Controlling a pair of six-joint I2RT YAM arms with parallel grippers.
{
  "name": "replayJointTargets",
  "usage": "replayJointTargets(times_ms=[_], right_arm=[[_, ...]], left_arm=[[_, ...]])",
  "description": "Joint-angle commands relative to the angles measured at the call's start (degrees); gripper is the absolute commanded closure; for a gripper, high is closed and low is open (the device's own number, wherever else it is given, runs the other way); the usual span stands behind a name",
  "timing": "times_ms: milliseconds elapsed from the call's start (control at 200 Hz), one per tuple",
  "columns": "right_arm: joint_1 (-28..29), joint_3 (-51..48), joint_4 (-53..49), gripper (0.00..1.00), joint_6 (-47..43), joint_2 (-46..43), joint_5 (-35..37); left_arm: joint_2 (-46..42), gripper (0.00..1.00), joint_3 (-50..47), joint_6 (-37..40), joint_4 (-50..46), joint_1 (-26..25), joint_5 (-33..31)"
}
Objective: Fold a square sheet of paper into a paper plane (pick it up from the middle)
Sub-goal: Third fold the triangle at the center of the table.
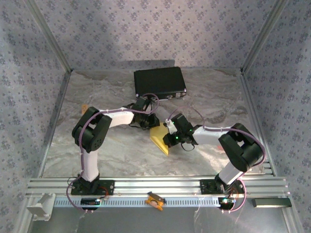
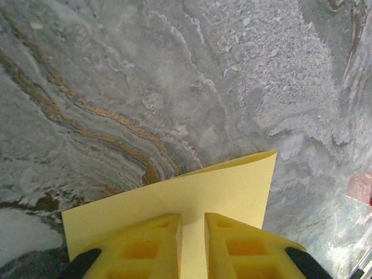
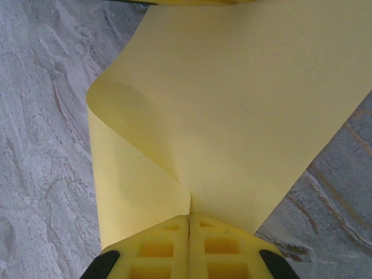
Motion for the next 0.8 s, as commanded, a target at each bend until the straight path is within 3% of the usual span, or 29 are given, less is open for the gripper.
replayJointTargets(times_ms=[0,210,365,615,795], right_arm=[[-0.18,0.57,-1.83,1.00,0.75,1.84,0.67],[-0.16,0.36,-1.51,1.00,0.97,1.84,0.70],[-0.15,0.34,-1.52,1.00,1.05,1.85,0.84],[-0.19,0.37,-1.60,1.00,1.23,1.79,0.94],[-0.24,0.04,-1.48,1.00,1.39,1.49,1.53]], left_arm=[[0.39,0.81,2.77,1.68,-2.42,0.00,-0.16],[-3.47,0.73,3.75,1.90,-3.70,0.40,-2.15],[-10.25,0.73,-3.16,-1.34,-0.18,0.41,-4.36],[-22.67,0.86,-18.19,-9.61,12.42,-0.16,-1.82],[-24.15,0.95,-26.55,-16.23,25.01,-3.36,0.78]])
